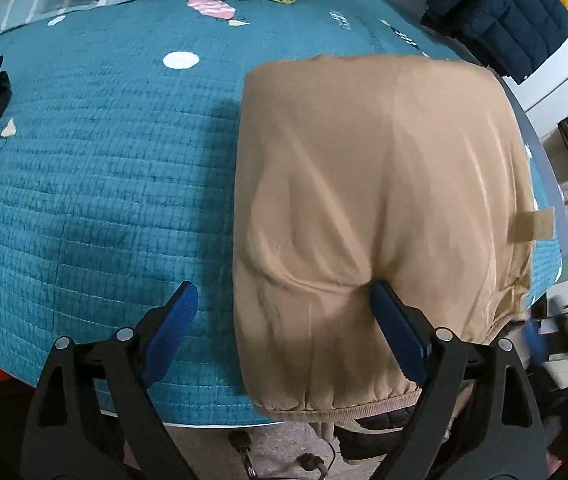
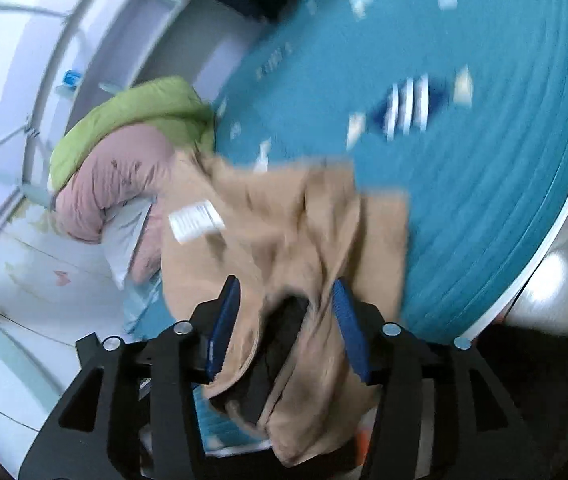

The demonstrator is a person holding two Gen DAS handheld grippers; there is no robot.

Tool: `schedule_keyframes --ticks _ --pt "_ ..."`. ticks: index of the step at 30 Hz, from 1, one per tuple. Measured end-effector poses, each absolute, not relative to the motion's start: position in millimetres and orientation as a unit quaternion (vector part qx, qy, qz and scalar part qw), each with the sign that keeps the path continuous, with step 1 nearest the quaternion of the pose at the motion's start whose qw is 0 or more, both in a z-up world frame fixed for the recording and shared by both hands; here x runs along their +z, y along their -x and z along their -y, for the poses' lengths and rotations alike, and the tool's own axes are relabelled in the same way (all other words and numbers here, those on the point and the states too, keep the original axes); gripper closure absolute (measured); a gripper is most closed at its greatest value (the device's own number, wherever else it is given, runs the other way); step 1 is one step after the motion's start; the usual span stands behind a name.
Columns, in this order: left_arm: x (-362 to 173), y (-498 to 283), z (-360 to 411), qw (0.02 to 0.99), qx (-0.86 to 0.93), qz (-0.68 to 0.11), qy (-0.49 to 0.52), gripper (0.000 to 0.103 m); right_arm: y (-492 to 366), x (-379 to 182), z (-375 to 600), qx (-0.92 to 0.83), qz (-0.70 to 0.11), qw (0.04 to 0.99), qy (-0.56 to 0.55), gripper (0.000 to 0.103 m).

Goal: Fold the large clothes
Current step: 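Fold the hem up toward the collar with both tools and release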

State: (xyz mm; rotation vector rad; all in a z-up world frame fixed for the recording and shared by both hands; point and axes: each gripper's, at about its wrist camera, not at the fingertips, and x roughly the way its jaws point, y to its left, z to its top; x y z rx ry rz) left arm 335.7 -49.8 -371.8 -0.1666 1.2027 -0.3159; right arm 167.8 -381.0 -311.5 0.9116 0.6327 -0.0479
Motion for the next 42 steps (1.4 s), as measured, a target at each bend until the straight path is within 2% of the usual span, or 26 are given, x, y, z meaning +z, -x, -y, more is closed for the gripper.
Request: schedule_keyframes --ticks 3,6,9,11,14,20,26,28,36,42 --pt "-370.0 -336.8 60.1 0.814 -0.148 -0.558 0.067 0.015 -185.7 -290.5 380.6 0.052 -0.288 0.87 -0.396 0.053" --pt "-370.2 -337.7 62.2 0.815 -0.147 -0.558 0.062 0.015 -220.0 -288.4 372.8 0.077 -0.332 0.874 -0.346 0.053" --pt "-369.2 -337.8 62.5 0.812 -0.148 -0.562 0.058 0.015 -250.9 -313.3 366.9 0.013 -0.403 0.877 -0.261 0.041" --pt "-369.0 -338.0 62.8 0.81 -0.15 -0.564 0.059 0.015 -255.9 -334.1 365.2 -0.013 -0.444 0.865 -0.233 0.04" --pt "-371.0 -339.2 66.1 0.809 -0.155 -0.565 0.054 0.014 -251.9 -355.6 376.3 -0.014 -0.465 0.84 -0.278 0.031" --pt "-371.6 -345.0 66.1 0.8 -0.165 -0.573 0.063 0.011 -228.1 -392.8 406.2 0.038 -0.474 0.78 -0.408 0.03" --pt "-383.4 -350.7 53.1 0.775 -0.177 -0.596 0.115 0.011 -212.3 -397.6 416.7 0.054 -0.48 0.745 -0.46 0.03" --pt "-383.8 -348.1 53.8 0.776 -0.176 -0.595 0.114 0.011 -203.3 -405.7 420.0 0.044 -0.499 0.723 -0.475 0.022" --pt "-392.0 -344.6 51.2 0.77 -0.166 -0.601 0.133 0.01 -198.7 -417.1 410.7 0.083 -0.503 0.703 -0.496 0.02" --pt "-398.0 -346.4 44.8 0.755 -0.177 -0.612 0.154 0.01 -197.4 -431.4 412.0 0.123 -0.493 0.659 -0.554 0.017"
